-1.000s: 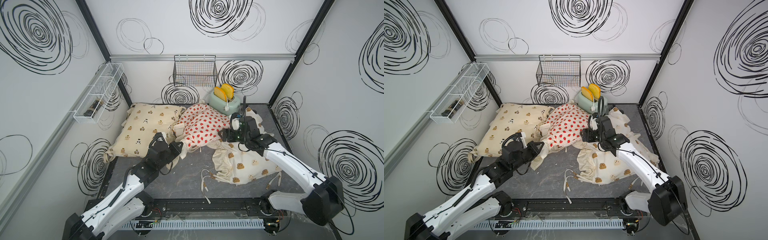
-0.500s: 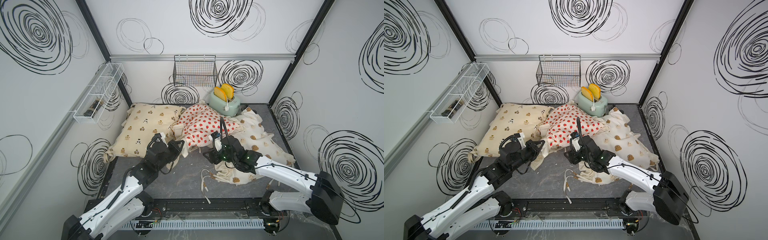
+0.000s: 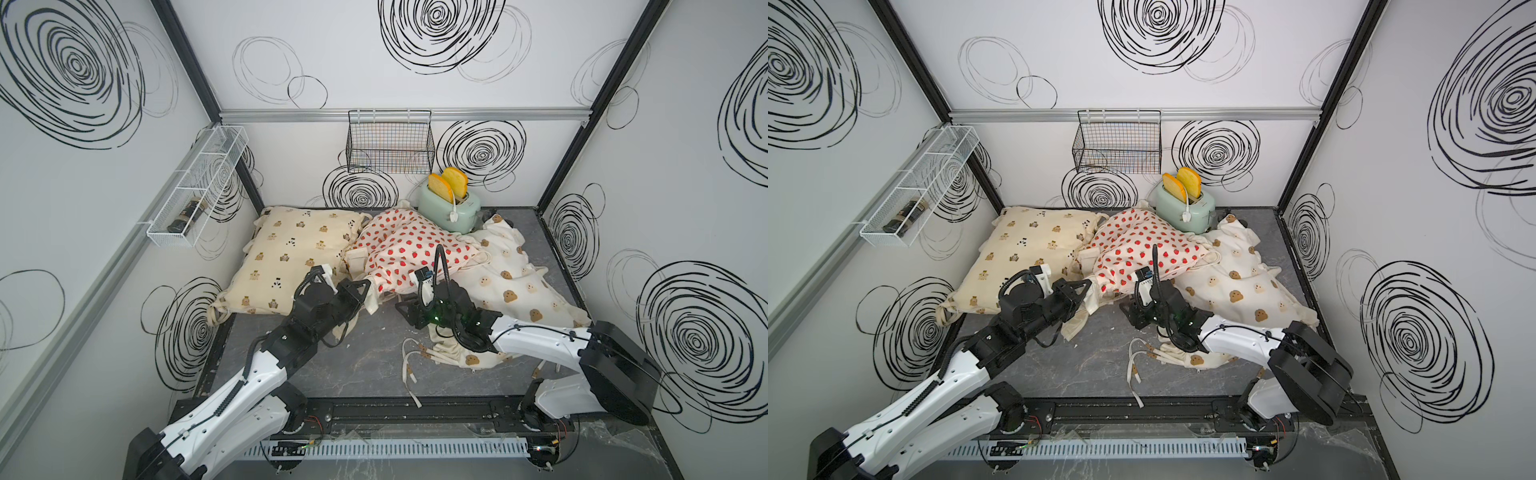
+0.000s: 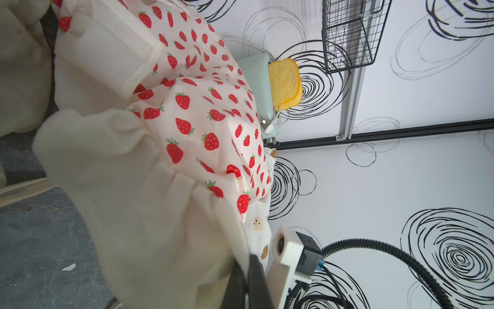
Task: Zip up pillowcases
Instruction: Adjust the pillowcase at the center of the board.
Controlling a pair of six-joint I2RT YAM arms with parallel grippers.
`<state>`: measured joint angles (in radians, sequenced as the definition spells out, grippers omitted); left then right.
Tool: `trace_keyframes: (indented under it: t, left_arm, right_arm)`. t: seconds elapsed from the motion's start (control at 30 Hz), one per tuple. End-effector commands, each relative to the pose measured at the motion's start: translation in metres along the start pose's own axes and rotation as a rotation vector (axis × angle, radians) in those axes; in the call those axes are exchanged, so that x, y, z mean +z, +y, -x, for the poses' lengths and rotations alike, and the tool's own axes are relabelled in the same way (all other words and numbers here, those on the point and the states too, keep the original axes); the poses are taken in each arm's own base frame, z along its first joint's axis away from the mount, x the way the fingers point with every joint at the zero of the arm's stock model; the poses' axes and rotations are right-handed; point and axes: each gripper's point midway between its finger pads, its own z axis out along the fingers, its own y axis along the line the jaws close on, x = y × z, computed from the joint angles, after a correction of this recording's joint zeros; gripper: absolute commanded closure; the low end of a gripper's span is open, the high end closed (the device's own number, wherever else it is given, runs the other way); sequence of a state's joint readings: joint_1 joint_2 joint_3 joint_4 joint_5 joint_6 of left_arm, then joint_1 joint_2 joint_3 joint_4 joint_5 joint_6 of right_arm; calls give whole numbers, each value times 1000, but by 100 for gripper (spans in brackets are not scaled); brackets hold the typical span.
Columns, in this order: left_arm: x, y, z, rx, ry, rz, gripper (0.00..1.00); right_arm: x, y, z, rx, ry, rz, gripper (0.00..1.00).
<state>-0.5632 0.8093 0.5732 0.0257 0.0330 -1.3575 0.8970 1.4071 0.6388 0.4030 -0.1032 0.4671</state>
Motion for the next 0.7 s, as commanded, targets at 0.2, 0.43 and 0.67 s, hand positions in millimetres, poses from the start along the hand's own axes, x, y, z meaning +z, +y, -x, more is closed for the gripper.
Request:
trace_keyframes:
  t: [0.2,0.43,0.67]
  left_arm:
    - [-2,-15,3,-3,-2,-89,100]
    - [-2,-15,3,6,1,-88,100]
    - [-2,-17,3,9,5,-94,100]
  right_arm:
    - [-2,12,24,-6,-175,70,55]
    - [11,11,24,9,-179,69,55]
    - [21,13,27,21,-185,73,57]
